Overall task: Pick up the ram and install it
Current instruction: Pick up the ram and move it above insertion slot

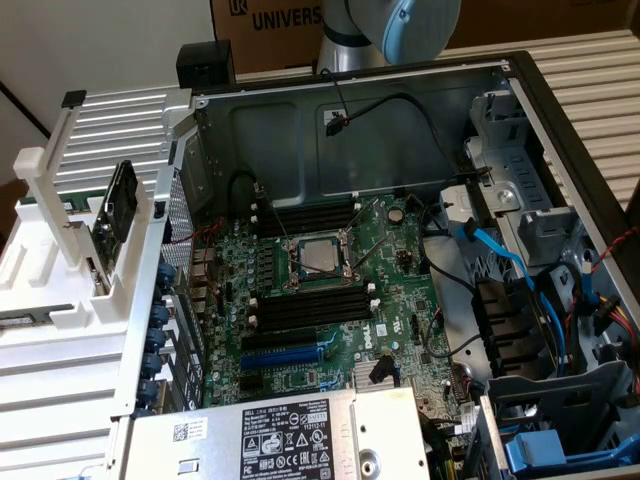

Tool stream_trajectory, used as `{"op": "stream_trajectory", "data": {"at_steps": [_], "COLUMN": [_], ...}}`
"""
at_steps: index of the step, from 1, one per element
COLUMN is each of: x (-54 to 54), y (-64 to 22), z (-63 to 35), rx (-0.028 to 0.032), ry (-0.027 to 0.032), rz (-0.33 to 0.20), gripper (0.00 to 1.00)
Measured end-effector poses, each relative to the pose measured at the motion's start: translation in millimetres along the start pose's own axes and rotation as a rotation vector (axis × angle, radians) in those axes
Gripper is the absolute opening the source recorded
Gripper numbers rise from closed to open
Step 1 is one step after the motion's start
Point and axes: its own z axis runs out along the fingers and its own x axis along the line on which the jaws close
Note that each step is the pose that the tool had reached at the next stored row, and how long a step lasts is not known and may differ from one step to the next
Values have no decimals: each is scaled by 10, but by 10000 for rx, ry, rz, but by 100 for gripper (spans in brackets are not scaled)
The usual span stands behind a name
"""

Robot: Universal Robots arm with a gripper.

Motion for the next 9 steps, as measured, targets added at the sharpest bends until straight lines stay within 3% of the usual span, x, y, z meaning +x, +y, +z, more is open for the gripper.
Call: {"op": "stream_trajectory", "data": {"at_steps": [9], "x": [7], "y": [22], "z": [151], "rx": [-39], "ry": [-7], "rz": [-259], "gripper": [10]}}
